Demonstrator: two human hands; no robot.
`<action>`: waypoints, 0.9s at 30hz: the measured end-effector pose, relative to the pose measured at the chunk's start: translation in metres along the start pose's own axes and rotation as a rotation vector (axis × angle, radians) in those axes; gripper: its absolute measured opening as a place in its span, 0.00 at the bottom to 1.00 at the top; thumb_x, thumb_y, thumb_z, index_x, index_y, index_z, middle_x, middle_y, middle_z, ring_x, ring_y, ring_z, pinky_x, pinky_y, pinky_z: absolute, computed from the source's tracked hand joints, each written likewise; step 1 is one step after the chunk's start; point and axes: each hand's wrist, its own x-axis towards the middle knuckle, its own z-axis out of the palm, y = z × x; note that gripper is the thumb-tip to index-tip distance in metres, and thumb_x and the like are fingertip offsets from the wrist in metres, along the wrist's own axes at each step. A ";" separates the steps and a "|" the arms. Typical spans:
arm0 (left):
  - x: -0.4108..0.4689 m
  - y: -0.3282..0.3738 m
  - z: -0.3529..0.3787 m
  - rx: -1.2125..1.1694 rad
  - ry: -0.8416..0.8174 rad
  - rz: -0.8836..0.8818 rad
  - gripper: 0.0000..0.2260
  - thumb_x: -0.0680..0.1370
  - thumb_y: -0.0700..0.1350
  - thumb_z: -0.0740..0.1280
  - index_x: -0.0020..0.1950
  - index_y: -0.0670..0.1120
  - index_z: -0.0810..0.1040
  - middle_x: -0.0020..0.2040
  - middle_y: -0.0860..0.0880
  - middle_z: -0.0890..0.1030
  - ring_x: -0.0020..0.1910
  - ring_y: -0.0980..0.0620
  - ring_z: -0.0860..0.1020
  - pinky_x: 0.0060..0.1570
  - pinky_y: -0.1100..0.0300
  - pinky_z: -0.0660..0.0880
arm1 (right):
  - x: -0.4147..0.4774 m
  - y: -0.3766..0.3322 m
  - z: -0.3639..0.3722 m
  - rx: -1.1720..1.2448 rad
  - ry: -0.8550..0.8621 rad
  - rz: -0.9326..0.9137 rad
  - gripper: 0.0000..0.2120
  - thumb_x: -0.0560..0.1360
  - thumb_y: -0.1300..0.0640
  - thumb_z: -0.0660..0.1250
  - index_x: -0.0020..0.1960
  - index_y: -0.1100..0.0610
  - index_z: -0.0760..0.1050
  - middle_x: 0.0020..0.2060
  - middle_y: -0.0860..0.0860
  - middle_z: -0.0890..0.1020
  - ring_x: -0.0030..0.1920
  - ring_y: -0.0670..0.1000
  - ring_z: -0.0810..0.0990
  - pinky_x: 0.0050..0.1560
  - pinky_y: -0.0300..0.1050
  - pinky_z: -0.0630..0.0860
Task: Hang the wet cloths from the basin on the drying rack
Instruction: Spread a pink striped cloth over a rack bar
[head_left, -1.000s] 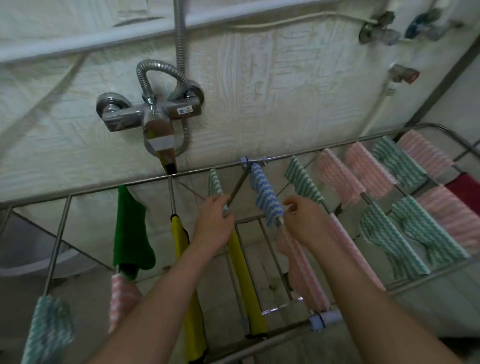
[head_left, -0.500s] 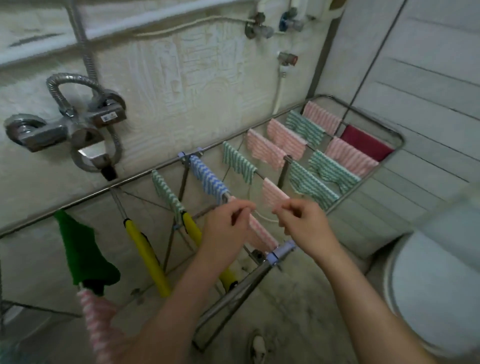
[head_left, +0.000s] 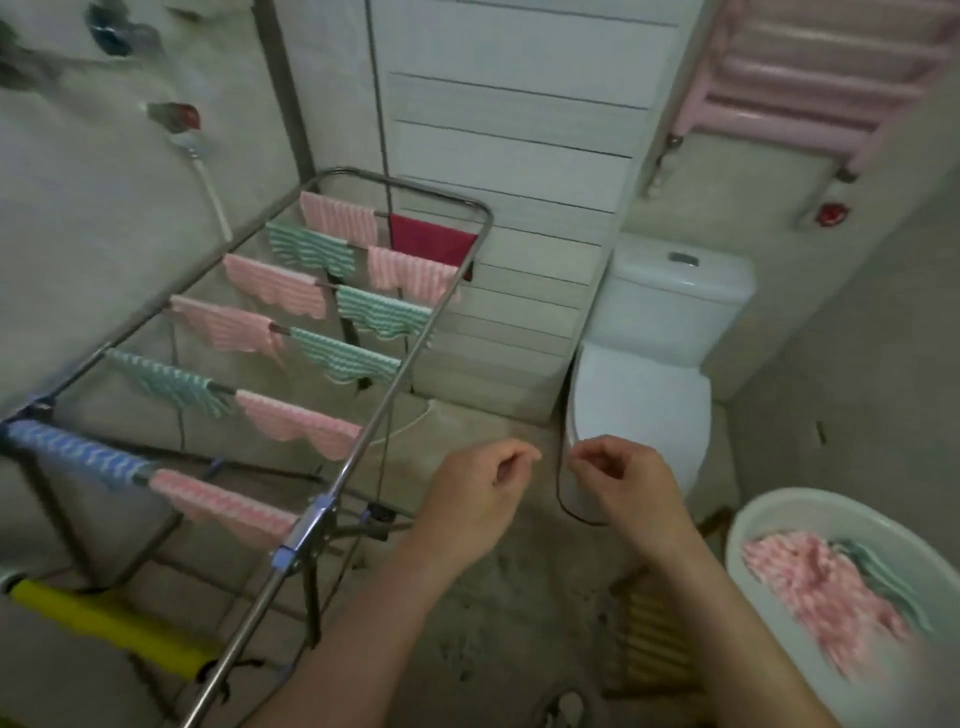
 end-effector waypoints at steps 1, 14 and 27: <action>0.011 0.008 0.022 0.036 -0.057 0.027 0.08 0.79 0.48 0.63 0.52 0.52 0.82 0.47 0.55 0.83 0.44 0.58 0.79 0.48 0.60 0.75 | 0.000 0.018 -0.017 0.000 0.031 0.033 0.05 0.74 0.59 0.69 0.45 0.50 0.82 0.40 0.45 0.84 0.42 0.42 0.81 0.46 0.35 0.74; 0.072 0.065 0.287 0.367 -0.754 0.197 0.23 0.73 0.33 0.61 0.64 0.51 0.73 0.54 0.49 0.74 0.53 0.49 0.75 0.51 0.57 0.72 | -0.021 0.257 -0.164 0.034 0.211 0.637 0.21 0.75 0.61 0.67 0.67 0.54 0.69 0.61 0.54 0.76 0.58 0.55 0.77 0.57 0.48 0.72; 0.088 0.042 0.458 0.846 -1.067 0.446 0.26 0.74 0.41 0.63 0.72 0.45 0.65 0.74 0.40 0.61 0.74 0.40 0.57 0.72 0.45 0.57 | -0.025 0.393 -0.186 -0.241 0.137 0.721 0.19 0.72 0.64 0.68 0.62 0.61 0.77 0.60 0.60 0.79 0.62 0.60 0.75 0.64 0.46 0.68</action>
